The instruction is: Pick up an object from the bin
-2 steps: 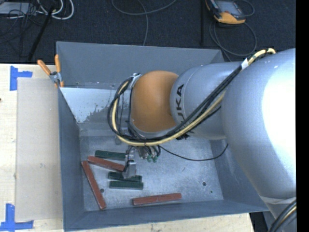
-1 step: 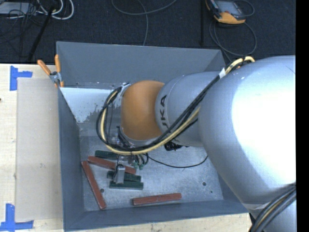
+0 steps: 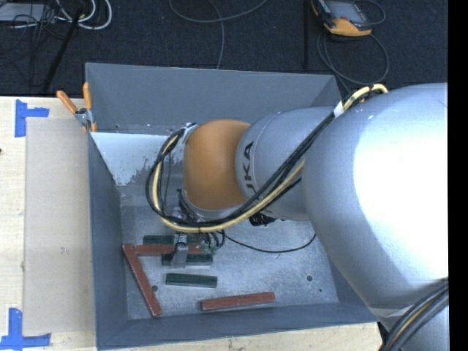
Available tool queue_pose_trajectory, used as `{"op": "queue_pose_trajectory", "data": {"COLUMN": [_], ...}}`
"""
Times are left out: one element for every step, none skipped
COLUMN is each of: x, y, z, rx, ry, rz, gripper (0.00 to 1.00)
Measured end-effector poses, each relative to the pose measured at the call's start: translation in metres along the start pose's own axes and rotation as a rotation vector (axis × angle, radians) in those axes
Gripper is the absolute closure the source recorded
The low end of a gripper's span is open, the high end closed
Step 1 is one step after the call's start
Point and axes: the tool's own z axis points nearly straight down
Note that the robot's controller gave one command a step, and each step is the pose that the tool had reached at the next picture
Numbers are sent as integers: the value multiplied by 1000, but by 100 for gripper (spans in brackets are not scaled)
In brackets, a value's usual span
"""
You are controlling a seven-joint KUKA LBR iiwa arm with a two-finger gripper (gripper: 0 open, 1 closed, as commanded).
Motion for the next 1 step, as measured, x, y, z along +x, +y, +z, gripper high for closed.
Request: {"op": "queue_pose_trajectory", "data": {"x": [-31], "y": [-14], "z": [-161], "rx": [-1], "ry": [-9], "rz": [-389], "gripper": [100]}}
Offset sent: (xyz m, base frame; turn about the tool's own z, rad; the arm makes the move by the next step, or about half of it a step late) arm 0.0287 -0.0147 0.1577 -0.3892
